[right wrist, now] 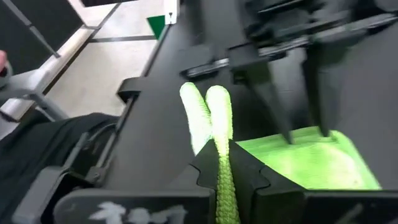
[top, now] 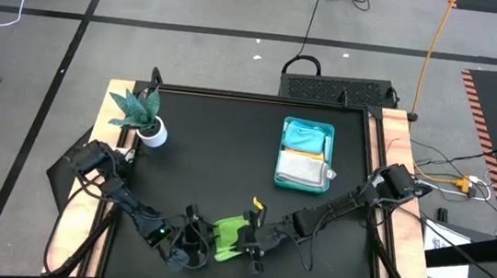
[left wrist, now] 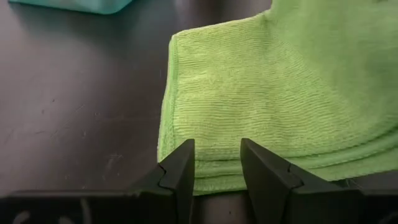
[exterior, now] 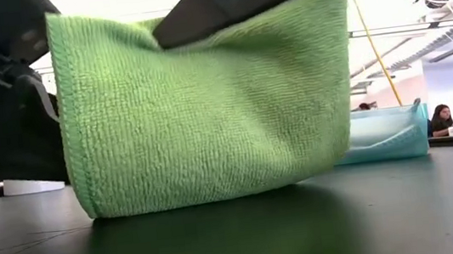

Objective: Fold microfiber towels
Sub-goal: Fold the light green microfiber cloth

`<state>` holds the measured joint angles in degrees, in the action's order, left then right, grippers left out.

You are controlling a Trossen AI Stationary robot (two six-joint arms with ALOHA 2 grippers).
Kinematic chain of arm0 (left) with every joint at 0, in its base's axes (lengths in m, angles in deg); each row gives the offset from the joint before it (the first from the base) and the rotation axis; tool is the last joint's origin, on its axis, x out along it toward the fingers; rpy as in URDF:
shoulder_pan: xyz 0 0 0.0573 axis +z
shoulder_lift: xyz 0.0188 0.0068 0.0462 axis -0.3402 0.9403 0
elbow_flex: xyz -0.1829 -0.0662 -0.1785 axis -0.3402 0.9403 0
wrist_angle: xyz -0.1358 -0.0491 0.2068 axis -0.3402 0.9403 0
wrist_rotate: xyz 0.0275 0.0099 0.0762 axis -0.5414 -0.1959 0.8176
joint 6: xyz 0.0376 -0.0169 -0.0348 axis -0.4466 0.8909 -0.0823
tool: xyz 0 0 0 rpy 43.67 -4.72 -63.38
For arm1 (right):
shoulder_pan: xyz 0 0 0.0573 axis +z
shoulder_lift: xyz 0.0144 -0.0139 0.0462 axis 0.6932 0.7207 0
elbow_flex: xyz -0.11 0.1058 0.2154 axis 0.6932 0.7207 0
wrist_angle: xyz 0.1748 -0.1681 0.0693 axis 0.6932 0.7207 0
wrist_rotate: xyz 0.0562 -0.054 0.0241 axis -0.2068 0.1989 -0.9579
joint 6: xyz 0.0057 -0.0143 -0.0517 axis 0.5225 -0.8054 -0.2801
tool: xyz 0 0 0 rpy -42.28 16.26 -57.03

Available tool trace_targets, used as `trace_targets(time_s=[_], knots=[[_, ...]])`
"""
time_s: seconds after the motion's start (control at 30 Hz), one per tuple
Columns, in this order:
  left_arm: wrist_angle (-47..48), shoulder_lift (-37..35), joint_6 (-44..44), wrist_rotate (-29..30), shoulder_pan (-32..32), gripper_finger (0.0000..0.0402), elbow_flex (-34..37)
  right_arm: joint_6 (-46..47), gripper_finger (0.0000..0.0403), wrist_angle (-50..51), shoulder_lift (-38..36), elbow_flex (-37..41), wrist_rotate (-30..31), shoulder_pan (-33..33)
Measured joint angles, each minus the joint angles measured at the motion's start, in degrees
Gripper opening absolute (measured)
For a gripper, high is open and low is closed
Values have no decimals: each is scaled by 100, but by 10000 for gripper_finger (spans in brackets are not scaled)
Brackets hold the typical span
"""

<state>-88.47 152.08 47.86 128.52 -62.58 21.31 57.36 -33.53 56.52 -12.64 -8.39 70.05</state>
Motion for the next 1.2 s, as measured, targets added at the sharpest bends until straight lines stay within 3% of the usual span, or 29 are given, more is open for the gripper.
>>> trace_targets(time_s=[0.4,0.53,0.73,1.2], knots=[[219,-69,102,-52,-78,131,0,2,6,254,0,80,-7,-627],[1032,-444,825,-15,-264,131,-7,119,6,255,0,234,-269,-755],[2626,-590,2341,562,-404,131,8,164,6,205,0,267,-306,-752],[1436,444,1496,935,111,131,-17,153,6,-34,0,247,-600,-851]])
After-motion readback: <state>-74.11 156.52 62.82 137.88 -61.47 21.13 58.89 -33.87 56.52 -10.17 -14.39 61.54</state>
